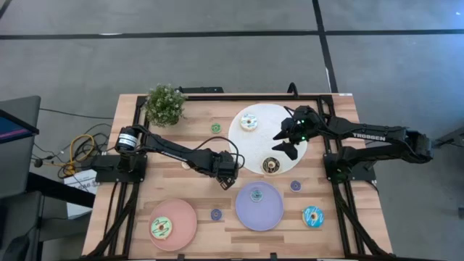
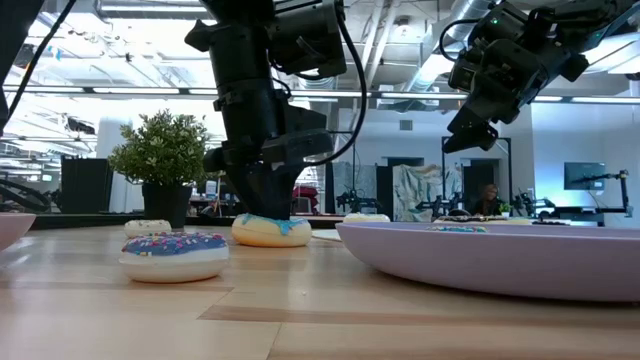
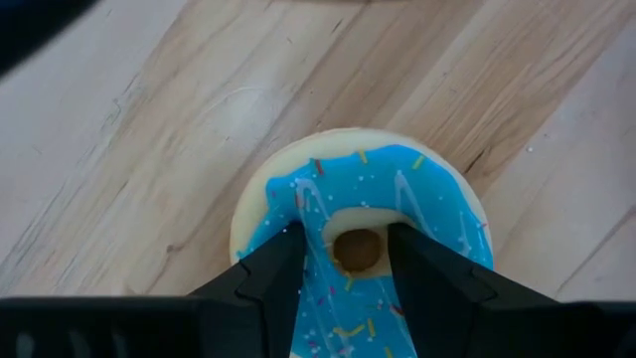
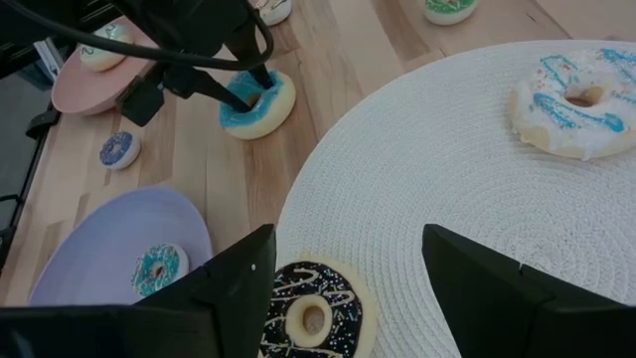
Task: Pick & Place donuts
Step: Put the left big light blue donut on the pink plate
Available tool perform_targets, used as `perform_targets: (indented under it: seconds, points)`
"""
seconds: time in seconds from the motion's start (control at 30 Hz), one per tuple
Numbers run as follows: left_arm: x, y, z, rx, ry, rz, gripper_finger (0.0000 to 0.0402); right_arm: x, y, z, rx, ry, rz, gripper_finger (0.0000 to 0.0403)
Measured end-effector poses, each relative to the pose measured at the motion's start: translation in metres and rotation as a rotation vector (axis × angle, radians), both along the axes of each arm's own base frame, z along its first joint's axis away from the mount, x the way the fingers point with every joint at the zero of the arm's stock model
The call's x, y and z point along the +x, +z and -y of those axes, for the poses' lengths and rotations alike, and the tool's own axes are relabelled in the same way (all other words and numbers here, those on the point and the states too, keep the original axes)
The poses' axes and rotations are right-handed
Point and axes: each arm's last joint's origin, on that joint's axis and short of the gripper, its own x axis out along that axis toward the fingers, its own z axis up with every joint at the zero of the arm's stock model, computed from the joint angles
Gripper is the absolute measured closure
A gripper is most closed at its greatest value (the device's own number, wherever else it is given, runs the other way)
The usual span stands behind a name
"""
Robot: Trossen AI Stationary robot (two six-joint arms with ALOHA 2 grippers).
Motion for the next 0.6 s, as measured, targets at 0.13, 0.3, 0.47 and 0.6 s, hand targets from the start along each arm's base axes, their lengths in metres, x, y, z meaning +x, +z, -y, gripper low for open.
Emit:
perform_targets:
  seconds: [0.13, 0.3, 0.47, 0.6]
  points:
    - [0.0, 0.0, 0.0, 0.003, -0.014, -0.003, 0.0258, 0.0, 0.0, 0.0, 0.0, 0.0, 0.0, 0.0159]
    - [0.0, -0.0001, 0.0, 0.003, -0.016, -0.004, 0.0267, 0.0, 0.0, 0.0, -0.001, 0.0, 0.0, 0.0159]
    - [0.0, -0.0002, 0.0001, 0.002, -0.017, -0.004, 0.029, 0.0, 0.0, 0.0, -0.001, 0.0, 0.0, 0.0159]
    - [0.0, -0.0002, 0.0001, -0.002, -0.004, -0.002, 0.0302, 0.0, 0.0, 0.0, -0.001, 0.0, 0.0, 0.0159]
